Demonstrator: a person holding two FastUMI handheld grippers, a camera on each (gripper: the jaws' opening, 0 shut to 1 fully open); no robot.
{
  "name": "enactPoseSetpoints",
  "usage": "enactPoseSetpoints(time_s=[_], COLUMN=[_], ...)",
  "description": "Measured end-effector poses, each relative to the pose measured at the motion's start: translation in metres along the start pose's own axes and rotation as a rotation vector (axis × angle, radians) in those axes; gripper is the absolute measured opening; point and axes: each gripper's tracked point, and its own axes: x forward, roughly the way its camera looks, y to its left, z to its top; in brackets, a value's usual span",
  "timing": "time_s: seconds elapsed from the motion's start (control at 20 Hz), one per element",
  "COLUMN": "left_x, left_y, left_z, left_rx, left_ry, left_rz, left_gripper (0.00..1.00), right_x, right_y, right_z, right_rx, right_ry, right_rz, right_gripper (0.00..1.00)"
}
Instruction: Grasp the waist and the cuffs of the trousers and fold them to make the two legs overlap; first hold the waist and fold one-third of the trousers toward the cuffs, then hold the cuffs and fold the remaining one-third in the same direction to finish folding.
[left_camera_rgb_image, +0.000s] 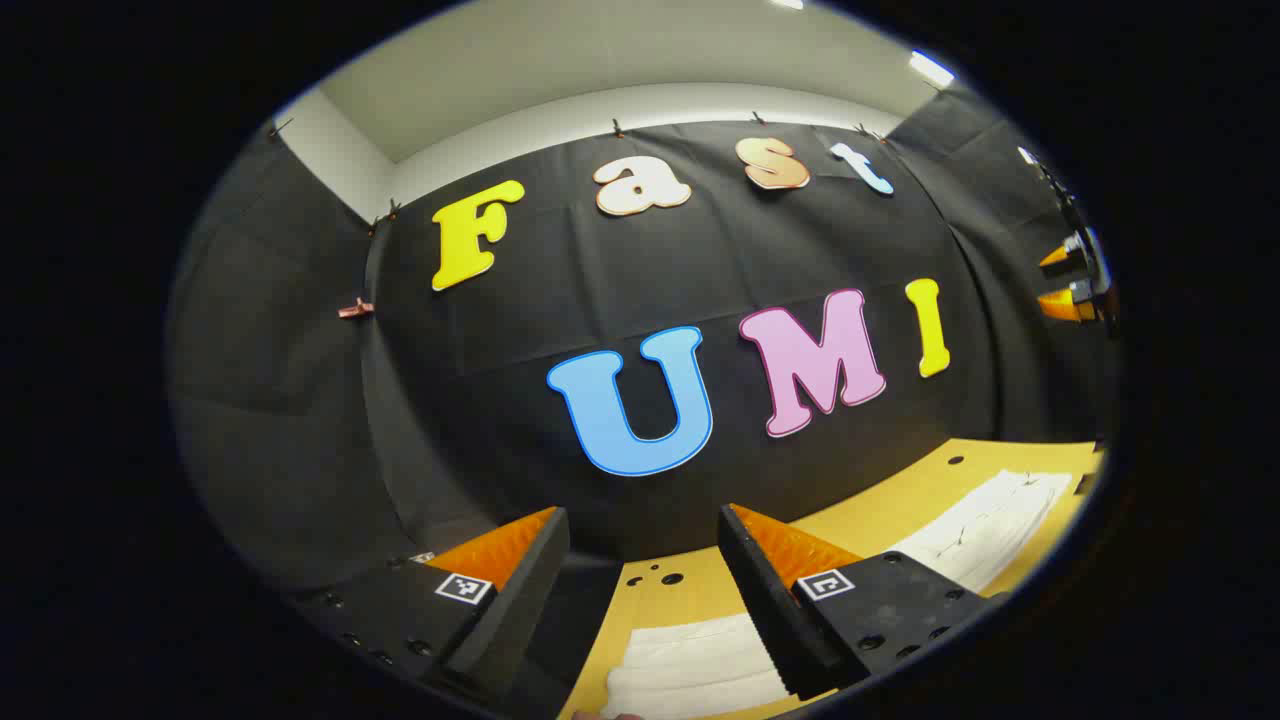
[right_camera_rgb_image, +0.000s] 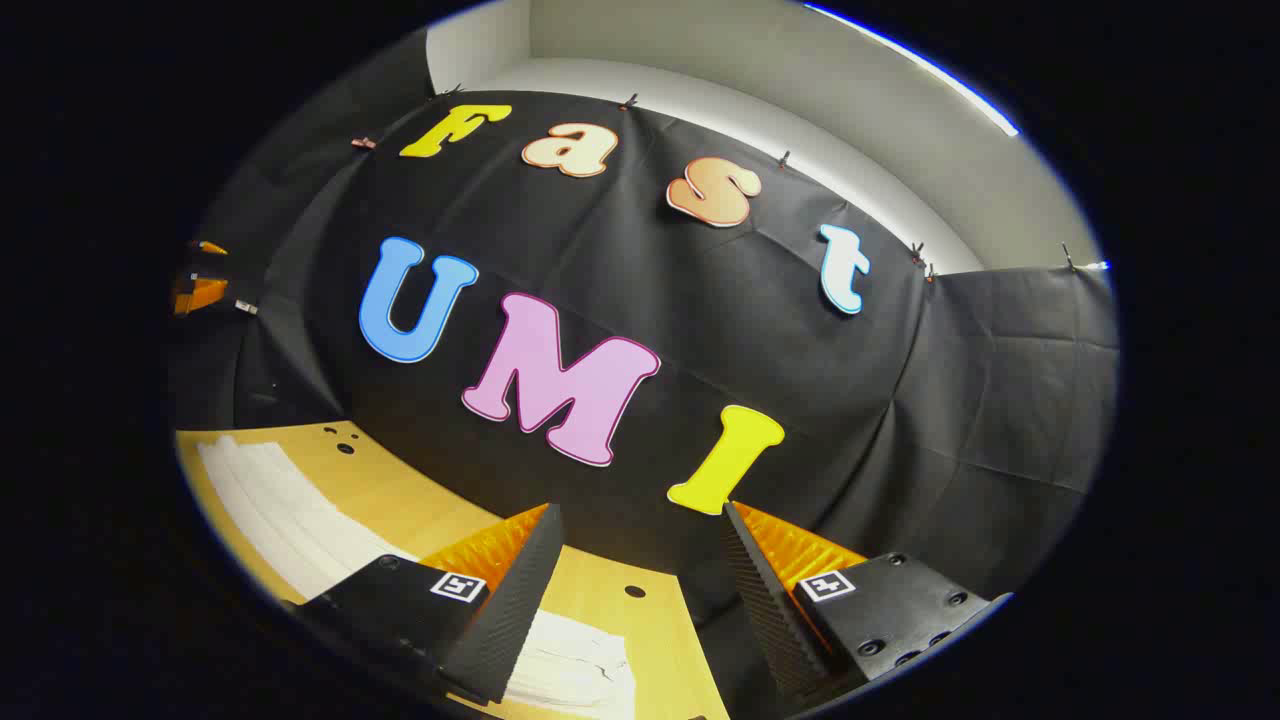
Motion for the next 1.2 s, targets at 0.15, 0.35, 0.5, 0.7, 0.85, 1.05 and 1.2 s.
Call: enactPoseSetpoints(time_s=[0.15, 0.35, 0.5, 0.7, 0.85, 1.05, 1.2], left_x=[-0.005, -0.008, -0.009, -0.010, -0.010, -0.016, -0.022], left_y=[0.000, -0.010, -0.026, -0.058, -0.074, -0.089, -0.098], left_z=[-0.014, -0.038, -0.061, -0.085, -0.100, -0.136, -0.161], left_rx=[0.098, 0.228, 0.344, 0.451, 0.536, 0.650, 0.734], left_ry=[0.015, 0.041, 0.068, 0.083, 0.084, 0.116, 0.127], left_rz=[-0.021, -0.065, -0.112, -0.177, -0.231, -0.312, -0.353], left_gripper=[0.95, 0.95, 0.95, 0.95, 0.95, 0.95, 0.95], right_x=[-0.008, -0.018, -0.027, -0.040, -0.049, -0.060, -0.066], right_y=[0.007, 0.019, 0.035, 0.058, 0.077, 0.092, 0.096], right_z=[-0.006, -0.023, -0.040, -0.063, -0.085, -0.116, -0.138], right_rx=[-0.092, -0.196, -0.291, -0.423, -0.500, -0.574, -0.622], right_ry=[0.004, 0.029, 0.057, 0.076, 0.098, 0.135, 0.171], right_rz=[0.025, 0.068, 0.118, 0.185, 0.247, 0.308, 0.337], right_gripper=[0.97, 0.97, 0.97, 0.97, 0.97, 0.97, 0.97])
